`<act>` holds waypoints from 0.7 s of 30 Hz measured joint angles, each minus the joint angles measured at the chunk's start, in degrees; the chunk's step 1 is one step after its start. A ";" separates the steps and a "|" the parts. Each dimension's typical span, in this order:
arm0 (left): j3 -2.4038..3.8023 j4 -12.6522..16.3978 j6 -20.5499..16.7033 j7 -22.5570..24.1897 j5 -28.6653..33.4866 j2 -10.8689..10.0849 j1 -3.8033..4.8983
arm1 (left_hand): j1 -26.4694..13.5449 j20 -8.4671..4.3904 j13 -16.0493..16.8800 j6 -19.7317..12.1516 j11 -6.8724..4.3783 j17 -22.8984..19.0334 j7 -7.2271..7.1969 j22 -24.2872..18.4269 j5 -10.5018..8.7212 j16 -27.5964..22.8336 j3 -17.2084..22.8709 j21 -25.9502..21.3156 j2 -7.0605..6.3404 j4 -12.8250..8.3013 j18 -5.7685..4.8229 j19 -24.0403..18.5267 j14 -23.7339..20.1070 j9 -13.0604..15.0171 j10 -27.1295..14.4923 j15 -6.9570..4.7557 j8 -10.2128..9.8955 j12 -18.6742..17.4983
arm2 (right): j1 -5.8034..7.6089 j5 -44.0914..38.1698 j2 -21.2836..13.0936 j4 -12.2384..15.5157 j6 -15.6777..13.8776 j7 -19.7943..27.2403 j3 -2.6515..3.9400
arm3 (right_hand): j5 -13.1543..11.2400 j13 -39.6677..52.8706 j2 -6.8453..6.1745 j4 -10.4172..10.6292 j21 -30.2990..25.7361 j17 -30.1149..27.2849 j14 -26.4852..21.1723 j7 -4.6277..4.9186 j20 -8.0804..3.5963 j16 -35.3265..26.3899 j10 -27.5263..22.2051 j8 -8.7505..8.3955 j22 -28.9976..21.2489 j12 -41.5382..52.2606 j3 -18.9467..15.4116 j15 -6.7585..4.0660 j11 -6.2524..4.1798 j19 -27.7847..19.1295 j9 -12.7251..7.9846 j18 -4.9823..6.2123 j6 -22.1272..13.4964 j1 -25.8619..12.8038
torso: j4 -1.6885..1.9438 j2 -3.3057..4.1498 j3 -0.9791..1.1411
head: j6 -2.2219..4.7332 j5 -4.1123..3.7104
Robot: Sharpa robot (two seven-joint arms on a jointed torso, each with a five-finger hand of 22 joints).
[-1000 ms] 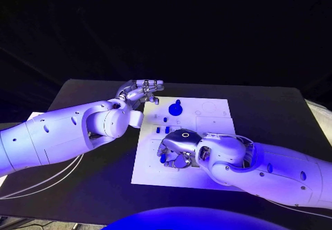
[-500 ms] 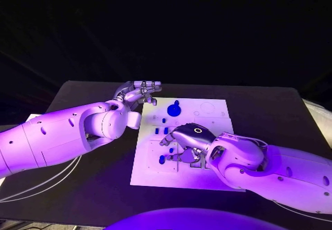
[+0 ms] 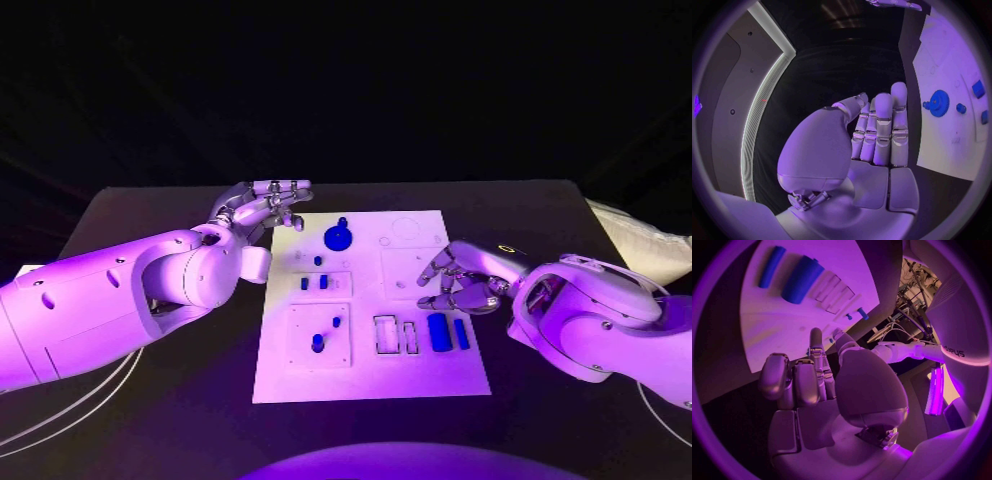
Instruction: Assemble the parts on the task board
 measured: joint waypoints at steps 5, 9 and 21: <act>0.00 0.25 0.02 -0.05 -0.01 -0.02 0.00 | 0.00 0.00 0.00 0.00 0.00 0.00 0.00 0.00 0.00 0.00 0.00 0.00 0.00 0.00 0.00 0.00 0.00 0.00 0.00 0.00 0.00 0.00 | -0.09 1.84 -2.28 0.53 0.73 -4.39 -0.67 | 4.90 11.86 0.04 3.70 1.67 1.22 0.00 -0.77 -0.50 1.16 0.94 1.17 2.73 10.28 -3.71 -0.41 -0.46 0.91 0.29 -0.82 0.38 -1.77 | -0.65 -0.15 0.02 | 0.17 -0.42; -0.01 0.25 0.05 -0.09 -0.01 0.07 0.01 | 0.00 0.00 0.00 0.00 0.00 0.00 0.00 0.00 0.00 0.00 0.00 0.00 0.00 0.00 0.00 0.00 0.00 0.00 0.00 0.00 0.00 0.00 | -0.25 1.95 -2.95 1.07 1.69 -7.78 -0.95 | 4.99 27.26 0.49 7.01 2.42 2.91 0.10 -1.00 -0.67 2.45 -0.03 2.51 4.18 22.77 -7.01 -0.72 -0.77 1.07 0.84 -0.83 0.60 -2.22 | -0.98 -0.34 0.02 | 0.23 -0.74; -0.24 -0.03 0.15 -0.21 -0.01 0.14 -0.01 | 0.00 0.00 0.00 -0.23 0.22 -0.09 0.22 0.00 0.00 0.00 0.00 -0.21 0.00 0.00 0.00 0.00 -0.02 0.00 -0.22 0.02 0.00 0.00 | -1.40 0.92 -1.65 1.41 4.35 -13.14 -1.25 | 4.99 38.47 1.48 8.14 2.85 4.33 0.10 -1.06 -0.71 3.33 -0.84 3.79 5.17 30.21 -10.70 -0.72 -0.75 1.11 1.55 -0.82 0.66 -1.83 | -1.10 -0.48 0.00 | 0.23 -0.77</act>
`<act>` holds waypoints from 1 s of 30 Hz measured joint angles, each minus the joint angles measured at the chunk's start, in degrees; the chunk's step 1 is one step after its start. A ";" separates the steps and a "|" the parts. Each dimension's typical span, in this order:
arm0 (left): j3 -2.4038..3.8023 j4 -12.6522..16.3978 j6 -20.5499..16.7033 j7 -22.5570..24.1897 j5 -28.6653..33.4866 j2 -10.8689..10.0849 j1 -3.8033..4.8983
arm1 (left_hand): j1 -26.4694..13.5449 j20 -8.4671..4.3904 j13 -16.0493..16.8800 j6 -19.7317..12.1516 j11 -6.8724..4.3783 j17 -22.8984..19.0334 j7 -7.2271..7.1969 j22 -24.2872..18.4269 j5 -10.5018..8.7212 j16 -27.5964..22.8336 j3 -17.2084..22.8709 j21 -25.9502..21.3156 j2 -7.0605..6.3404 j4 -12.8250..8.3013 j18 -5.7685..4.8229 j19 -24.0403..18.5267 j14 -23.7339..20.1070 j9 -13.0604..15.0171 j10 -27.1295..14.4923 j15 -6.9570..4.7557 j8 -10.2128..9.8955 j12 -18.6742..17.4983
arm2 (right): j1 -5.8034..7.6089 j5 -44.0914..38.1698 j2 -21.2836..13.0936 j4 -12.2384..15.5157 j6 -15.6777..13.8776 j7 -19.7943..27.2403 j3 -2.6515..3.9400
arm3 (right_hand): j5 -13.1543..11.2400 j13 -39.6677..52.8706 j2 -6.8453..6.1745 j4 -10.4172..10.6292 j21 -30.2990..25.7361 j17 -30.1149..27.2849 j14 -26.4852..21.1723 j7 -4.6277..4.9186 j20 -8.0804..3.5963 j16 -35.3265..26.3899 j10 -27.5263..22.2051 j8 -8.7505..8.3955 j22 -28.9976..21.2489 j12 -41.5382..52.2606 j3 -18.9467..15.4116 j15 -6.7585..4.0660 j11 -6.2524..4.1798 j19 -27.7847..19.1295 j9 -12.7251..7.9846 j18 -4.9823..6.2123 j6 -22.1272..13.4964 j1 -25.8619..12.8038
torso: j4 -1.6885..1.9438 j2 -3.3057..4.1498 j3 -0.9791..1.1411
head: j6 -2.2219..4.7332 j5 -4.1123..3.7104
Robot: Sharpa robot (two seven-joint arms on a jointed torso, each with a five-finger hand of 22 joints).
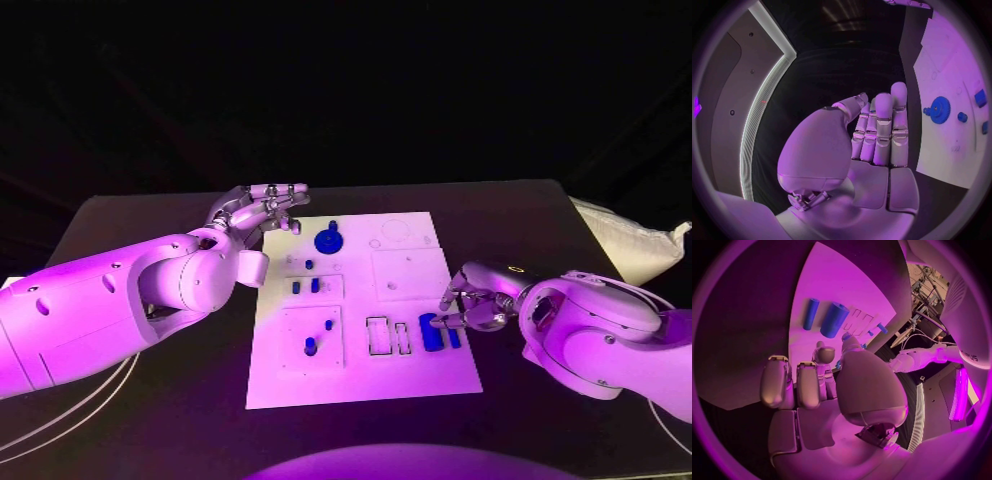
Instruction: Assemble the parts on the task board
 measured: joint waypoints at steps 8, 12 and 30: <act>-0.04 -0.07 0.08 -0.09 0.00 0.02 -0.01 | 0.00 0.00 0.00 0.00 0.00 0.00 0.00 0.00 0.00 0.00 0.00 0.00 0.00 0.00 0.00 0.00 0.00 0.00 0.00 0.00 0.00 0.00 | -0.91 -0.83 1.50 -0.74 1.53 -1.21 -0.02 | 0.00 2.23 0.23 0.00 0.00 0.49 0.00 0.00 0.21 0.22 0.00 0.56 0.25 1.62 -0.79 0.00 0.00 0.21 0.19 0.00 0.00 0.23 | -0.10 0.05 -0.04 | 0.01 0.14; -0.04 -0.07 0.14 -0.14 0.00 -0.01 -0.01 | 0.00 0.00 0.00 0.00 0.00 0.00 0.00 0.00 0.00 0.00 0.00 0.00 0.00 0.00 -0.01 0.00 0.00 0.00 0.00 0.01 0.00 0.00 | -1.53 -1.16 2.46 -1.35 2.21 -1.52 -0.02 | -0.04 2.52 0.46 0.00 0.23 0.59 0.00 0.00 0.21 0.22 0.00 0.56 0.34 1.63 -0.79 0.00 0.00 0.21 0.29 0.00 0.00 0.00 | -0.10 0.07 -0.04 | -0.07 0.14; -0.06 -0.02 0.34 -0.32 0.00 -0.25 -0.11 | 0.00 0.00 0.00 0.00 -0.21 -0.04 -0.01 -0.06 0.00 0.00 -0.16 0.00 0.00 -0.16 0.00 0.00 -0.07 0.00 -0.21 0.08 0.00 0.00 | -3.02 -2.02 5.38 -3.46 2.21 -1.67 0.25 | 0.99 4.82 3.23 0.09 0.62 1.38 0.00 -0.85 0.20 0.90 -0.20 1.81 0.98 2.51 -1.66 0.01 -0.20 0.22 0.90 0.00 0.87 0.45 | -0.05 0.08 -0.11 | -0.21 0.30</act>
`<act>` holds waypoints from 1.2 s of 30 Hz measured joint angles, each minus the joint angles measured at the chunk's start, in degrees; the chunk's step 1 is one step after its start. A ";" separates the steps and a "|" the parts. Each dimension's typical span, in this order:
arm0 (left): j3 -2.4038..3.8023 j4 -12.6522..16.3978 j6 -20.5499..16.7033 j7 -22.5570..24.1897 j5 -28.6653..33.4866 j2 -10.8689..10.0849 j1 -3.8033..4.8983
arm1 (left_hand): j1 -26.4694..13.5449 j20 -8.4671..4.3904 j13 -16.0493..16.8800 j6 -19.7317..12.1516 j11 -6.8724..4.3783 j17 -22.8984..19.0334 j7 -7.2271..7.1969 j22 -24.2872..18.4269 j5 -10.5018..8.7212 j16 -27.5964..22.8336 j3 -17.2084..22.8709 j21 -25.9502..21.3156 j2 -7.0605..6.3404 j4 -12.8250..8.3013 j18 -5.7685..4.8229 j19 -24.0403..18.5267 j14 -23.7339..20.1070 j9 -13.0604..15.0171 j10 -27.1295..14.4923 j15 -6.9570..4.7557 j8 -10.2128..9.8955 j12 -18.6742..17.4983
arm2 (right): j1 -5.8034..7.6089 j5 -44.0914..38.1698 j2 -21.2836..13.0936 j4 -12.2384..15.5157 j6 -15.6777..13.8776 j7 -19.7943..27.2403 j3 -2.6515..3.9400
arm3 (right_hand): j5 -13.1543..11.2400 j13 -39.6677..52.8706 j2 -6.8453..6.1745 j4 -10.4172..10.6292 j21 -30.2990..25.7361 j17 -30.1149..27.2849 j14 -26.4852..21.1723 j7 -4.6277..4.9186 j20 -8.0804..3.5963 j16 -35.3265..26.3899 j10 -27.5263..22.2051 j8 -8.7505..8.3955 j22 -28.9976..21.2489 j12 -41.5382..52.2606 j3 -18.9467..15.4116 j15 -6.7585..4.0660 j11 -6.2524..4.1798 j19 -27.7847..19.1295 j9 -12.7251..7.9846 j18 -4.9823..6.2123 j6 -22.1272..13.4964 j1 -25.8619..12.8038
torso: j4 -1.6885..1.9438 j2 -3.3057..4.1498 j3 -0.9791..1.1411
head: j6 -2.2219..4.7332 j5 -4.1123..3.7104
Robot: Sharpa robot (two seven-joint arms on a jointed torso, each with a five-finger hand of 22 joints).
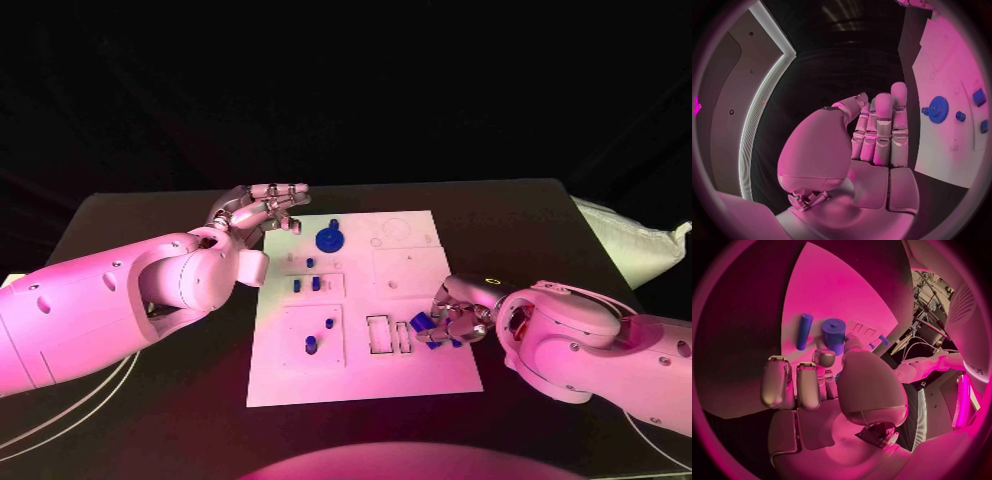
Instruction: Assemble the parts on the task board
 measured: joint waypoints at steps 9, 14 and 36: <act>-0.01 0.03 0.03 -0.06 0.00 -0.08 -0.04 | 0.00 0.00 0.00 0.00 0.00 0.00 0.00 0.00 0.00 0.00 0.00 0.00 0.00 0.00 0.00 0.00 0.00 0.00 0.00 0.00 0.00 0.00 | -0.31 0.64 -1.17 1.55 -4.58 0.25 -0.27 | 2.69 1.71 1.85 0.00 0.29 1.02 0.01 -0.39 -0.50 0.54 0.25 0.59 1.08 0.45 -0.17 -0.41 -0.40 0.50 0.44 -0.89 0.99 1.44 | -0.03 -0.03 0.03 | 0.04 0.10; -0.01 0.03 0.06 -0.07 0.00 -0.08 -0.09 | 0.00 0.00 0.00 0.00 0.00 0.00 0.00 0.00 0.00 0.00 0.00 0.00 0.00 0.00 0.00 0.00 0.00 0.00 0.00 0.00 0.00 0.00 | 0.25 2.40 -1.48 3.28 -8.41 1.11 -0.06 | 3.36 2.00 2.07 0.00 0.51 1.29 0.01 -0.37 -0.50 0.65 0.25 0.85 1.29 0.45 -0.18 -0.41 -0.40 0.50 0.45 -0.89 1.01 1.66 | 0.01 -0.08 0.00 | 0.10 0.04; -0.01 0.23 0.14 -0.11 0.00 -0.06 -0.16 | 0.00 0.00 0.00 0.00 0.00 0.01 0.00 0.01 0.00 0.00 0.00 0.00 0.00 0.00 0.00 0.00 -0.01 0.00 0.01 0.01 0.00 0.00 | -0.23 7.75 5.99 0.96 -5.72 2.22 -0.07 | 2.30 0.90 5.04 0.14 0.51 1.81 0.01 -0.19 -0.70 0.87 0.54 1.54 1.42 -2.05 -2.69 -0.83 -1.15 0.70 2.47 -0.88 1.65 -1.54 | 0.05 -0.02 -0.10 | -0.17 0.49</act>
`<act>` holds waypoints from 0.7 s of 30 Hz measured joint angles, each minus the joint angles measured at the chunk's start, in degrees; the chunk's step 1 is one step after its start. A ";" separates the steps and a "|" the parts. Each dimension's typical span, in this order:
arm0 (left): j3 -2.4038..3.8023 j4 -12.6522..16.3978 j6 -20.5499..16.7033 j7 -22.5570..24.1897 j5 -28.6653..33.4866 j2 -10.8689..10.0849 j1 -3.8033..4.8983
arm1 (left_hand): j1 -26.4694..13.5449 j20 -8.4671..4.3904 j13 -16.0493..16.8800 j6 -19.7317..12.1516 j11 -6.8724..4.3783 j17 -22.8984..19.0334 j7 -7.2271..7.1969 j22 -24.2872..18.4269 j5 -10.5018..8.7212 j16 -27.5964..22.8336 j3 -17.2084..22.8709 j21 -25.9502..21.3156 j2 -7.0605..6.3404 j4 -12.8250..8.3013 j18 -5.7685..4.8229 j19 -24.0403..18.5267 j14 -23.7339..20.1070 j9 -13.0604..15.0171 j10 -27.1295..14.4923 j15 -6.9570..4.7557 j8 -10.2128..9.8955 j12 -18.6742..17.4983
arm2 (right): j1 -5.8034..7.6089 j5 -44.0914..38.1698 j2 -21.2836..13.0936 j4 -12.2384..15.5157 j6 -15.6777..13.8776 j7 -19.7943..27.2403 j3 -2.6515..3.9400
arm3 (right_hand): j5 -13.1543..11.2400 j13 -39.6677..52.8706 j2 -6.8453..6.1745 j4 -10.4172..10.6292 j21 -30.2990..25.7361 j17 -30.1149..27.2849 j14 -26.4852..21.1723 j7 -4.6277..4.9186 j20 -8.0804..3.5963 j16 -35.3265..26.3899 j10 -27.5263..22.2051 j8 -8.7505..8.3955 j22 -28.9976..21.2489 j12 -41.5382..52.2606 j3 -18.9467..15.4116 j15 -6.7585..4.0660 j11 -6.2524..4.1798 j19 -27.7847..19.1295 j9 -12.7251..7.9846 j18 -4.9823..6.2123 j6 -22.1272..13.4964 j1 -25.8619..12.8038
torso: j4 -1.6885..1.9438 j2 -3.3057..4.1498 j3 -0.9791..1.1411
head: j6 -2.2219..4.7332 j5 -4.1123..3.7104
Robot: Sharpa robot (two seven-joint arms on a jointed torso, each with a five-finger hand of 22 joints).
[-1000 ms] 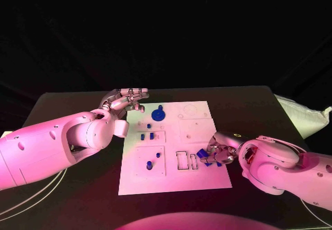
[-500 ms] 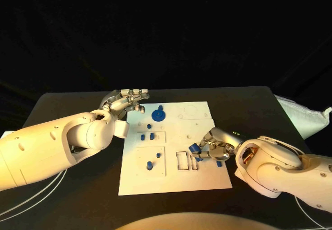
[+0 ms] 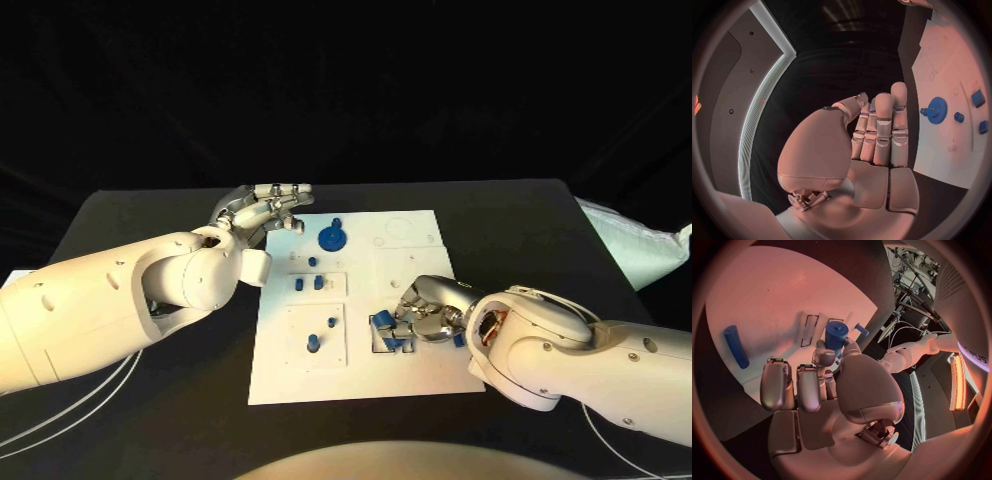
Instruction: Assemble the parts on the task board
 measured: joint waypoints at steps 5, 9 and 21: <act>0.00 0.07 0.02 -0.02 0.00 -0.01 0.00 | 0.00 0.00 0.00 0.00 0.00 0.00 0.00 0.00 0.00 0.00 0.00 0.00 0.00 0.00 0.00 0.00 0.00 0.00 0.00 0.00 0.00 0.00 | -0.03 -0.36 0.56 -0.50 0.94 -0.44 0.07 | -1.60 0.50 -0.28 -0.07 0.00 0.00 0.00 -0.73 0.00 0.00 0.30 0.65 0.00 0.00 -1.20 0.00 -0.30 0.00 0.61 0.00 0.95 -1.38 | -0.03 -0.01 0.02 | -0.08 0.11; 0.00 0.08 0.04 -0.03 0.00 -0.01 0.00 | 0.00 0.00 0.00 0.00 0.00 0.00 0.00 0.00 0.00 0.00 0.00 0.00 0.00 0.00 0.00 0.00 0.00 0.00 0.00 0.00 0.00 0.00 | -0.04 -1.28 0.76 -0.78 1.23 -1.02 0.07 | -7.44 0.94 0.01 -0.07 0.00 -0.15 -0.03 -1.61 0.00 0.00 0.51 0.65 -0.01 0.00 -3.38 -0.03 -0.51 0.00 1.07 0.00 2.05 -4.45 | -0.05 -0.01 0.06 | -0.10 0.18; 0.00 0.03 0.08 -0.06 0.00 0.01 0.00 | 0.00 0.00 0.00 0.00 0.00 0.00 0.00 0.00 0.00 0.00 0.00 0.00 0.00 0.00 0.00 0.00 0.00 0.00 0.00 0.00 0.00 0.00 | -0.14 -6.03 0.70 -0.63 1.40 -2.76 0.01 | -18.51 1.56 -1.80 0.00 0.00 -0.39 -0.21 -1.40 0.00 0.00 0.58 0.57 -0.06 -0.91 -6.32 -0.20 -0.43 0.00 1.84 0.00 2.00 -10.10 | -0.10 -0.02 0.13 | -0.05 0.28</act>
